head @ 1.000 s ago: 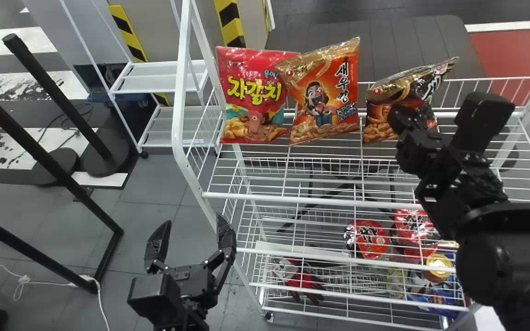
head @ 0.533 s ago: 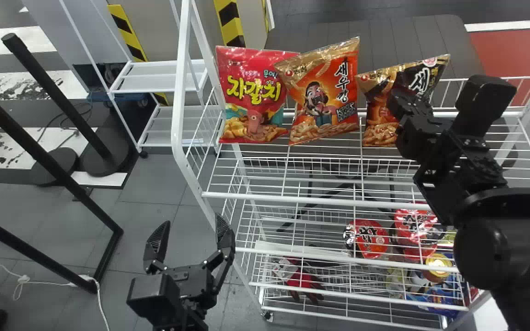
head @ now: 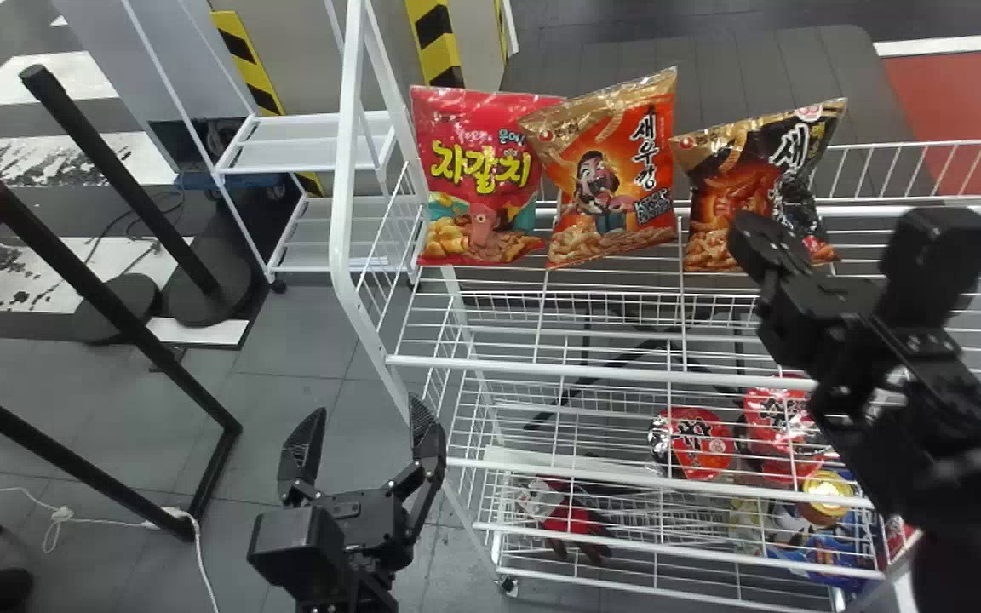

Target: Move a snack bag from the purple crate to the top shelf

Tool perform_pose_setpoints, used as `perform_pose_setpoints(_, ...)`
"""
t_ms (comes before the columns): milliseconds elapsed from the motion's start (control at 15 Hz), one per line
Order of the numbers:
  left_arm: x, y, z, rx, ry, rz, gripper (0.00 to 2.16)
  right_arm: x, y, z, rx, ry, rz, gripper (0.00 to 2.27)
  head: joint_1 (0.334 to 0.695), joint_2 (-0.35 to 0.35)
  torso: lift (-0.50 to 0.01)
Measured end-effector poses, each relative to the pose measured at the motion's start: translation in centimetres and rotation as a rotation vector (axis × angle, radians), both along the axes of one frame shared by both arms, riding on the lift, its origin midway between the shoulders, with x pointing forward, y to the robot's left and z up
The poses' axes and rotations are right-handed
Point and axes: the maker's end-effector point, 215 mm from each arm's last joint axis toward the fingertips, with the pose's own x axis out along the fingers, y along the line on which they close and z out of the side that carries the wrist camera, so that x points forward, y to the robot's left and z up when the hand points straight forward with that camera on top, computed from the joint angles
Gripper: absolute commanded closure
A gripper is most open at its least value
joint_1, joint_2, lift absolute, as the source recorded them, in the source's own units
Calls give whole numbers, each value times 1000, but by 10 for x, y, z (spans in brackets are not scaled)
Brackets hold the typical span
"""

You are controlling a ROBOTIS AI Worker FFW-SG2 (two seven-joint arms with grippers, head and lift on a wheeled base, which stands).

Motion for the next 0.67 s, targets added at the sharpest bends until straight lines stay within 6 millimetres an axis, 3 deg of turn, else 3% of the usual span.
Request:
perform_pose_setpoints(133, 0, 0, 0, 0, -1, -2, 124, -24, -28, -6, -71, -26, -26, 117, 695, 200, 0)
perform_pose_setpoints(333, 1, -2, 2, -2, -4, -4, 124, -55, -75, -9, -139, -66, -86, 110, 695, 153, 0)
perform_pose_setpoints(667, -1, -3, 6, -8, -13, -5, 124, -96, -135, -35, -227, -61, -149, 110, 695, 58, 0)
